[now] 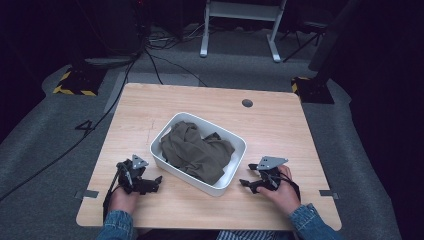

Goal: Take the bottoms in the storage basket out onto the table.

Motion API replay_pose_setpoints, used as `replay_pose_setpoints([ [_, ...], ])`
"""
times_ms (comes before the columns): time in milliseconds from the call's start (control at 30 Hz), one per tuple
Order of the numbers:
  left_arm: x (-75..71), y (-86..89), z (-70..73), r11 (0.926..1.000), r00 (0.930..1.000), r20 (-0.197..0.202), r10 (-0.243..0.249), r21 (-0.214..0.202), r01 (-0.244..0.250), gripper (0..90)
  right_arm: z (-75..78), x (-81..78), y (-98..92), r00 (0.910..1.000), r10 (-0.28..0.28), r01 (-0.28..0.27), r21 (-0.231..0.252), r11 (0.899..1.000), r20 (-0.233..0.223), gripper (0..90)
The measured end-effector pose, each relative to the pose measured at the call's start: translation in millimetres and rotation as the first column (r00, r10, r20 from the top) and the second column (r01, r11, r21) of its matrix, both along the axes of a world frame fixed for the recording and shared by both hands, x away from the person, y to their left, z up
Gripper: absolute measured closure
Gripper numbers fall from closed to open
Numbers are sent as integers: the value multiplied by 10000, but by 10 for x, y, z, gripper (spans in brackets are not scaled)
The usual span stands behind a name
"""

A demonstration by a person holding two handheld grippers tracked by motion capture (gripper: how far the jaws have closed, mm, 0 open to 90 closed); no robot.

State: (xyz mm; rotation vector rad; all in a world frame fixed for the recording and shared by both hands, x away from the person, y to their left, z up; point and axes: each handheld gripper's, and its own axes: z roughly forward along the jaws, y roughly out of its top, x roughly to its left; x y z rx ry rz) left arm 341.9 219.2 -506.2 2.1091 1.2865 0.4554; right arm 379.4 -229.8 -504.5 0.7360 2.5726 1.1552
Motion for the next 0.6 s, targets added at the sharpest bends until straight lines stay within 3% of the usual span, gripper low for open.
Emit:
replay_pose_setpoints([
  [200, 30, 46, 1, 9989, 9989, -49, -467, -41, 467, 0, 0, -25, -29, 9999, -152, 152, -27, 9999, -26, 244],
  [433, 55, 51, 0, 9986, 9986, 2, -535, -24, 535, 0, 3, -37, -39, 9993, -369, 368, -54, 9993, -87, 228],
  [600, 72, 52, -1, 9983, 9983, -8, -575, -45, 575, 0, 38, -34, -80, 9971, -556, 558, 20, 9984, -518, 231],
])
